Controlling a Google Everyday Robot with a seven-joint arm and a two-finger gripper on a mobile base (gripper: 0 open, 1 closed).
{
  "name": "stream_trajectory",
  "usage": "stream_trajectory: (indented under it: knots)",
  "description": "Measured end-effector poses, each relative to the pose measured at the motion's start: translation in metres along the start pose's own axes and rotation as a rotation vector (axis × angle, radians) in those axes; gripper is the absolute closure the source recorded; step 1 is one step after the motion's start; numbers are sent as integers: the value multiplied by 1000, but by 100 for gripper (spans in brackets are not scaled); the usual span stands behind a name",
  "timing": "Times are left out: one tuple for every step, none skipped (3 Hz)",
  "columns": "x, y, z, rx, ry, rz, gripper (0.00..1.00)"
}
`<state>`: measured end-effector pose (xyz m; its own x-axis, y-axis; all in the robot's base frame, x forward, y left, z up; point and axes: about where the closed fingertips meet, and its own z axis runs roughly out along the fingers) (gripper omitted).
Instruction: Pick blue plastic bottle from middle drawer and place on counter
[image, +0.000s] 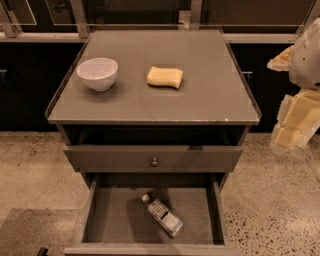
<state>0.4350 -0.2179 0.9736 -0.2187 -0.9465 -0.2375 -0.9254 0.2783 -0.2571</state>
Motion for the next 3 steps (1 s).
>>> stream_trajectory:
  knots:
    - [1, 31, 5, 26, -96, 17, 0]
    - [18, 67, 46, 12, -219, 126, 0]
    - [59, 87, 131, -36, -287, 309, 0]
